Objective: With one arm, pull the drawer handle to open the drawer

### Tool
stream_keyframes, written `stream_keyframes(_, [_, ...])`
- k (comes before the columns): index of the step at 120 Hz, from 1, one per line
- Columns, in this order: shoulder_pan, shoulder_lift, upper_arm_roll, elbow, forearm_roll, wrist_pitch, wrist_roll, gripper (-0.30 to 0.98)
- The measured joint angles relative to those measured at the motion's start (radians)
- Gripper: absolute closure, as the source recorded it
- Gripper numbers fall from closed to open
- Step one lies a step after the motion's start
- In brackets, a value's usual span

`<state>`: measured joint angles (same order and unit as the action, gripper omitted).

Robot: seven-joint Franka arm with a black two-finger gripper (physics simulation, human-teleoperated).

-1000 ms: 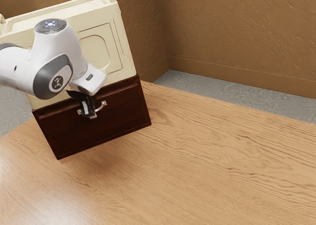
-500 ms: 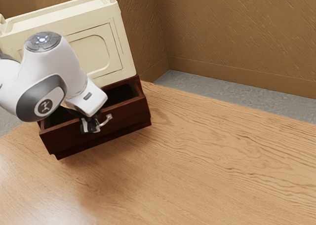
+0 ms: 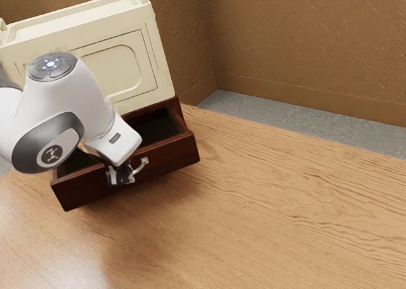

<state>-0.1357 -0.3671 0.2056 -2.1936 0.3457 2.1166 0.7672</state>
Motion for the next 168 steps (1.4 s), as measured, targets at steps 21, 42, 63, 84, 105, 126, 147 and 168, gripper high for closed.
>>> stream_keyframes(21, [-0.027,-0.036,-0.001,-0.035,0.002,0.0,-0.012,0.72])
stream_keyframes(42, [-0.04,-0.045,-0.003,-0.041,0.004,0.001,-0.021,0.72])
stream_keyframes(63, [-0.038,-0.045,-0.003,-0.04,0.0,0.0,-0.026,0.66])
stream_keyframes(84, [-0.038,-0.046,-0.004,-0.04,-0.006,-0.006,-0.026,0.53])
stream_keyframes(105, [-0.04,-0.086,-0.03,-0.021,-0.015,-0.031,-0.024,0.46])
stream_keyframes(126, [-0.034,-0.036,-0.036,0.243,-0.134,-0.201,0.016,0.34])
stream_keyframes(147, [0.019,0.191,-0.033,0.604,-0.242,-0.436,0.099,0.15])
stream_keyframes(168, [0.037,0.319,-0.033,0.766,-0.288,-0.603,0.163,0.07])
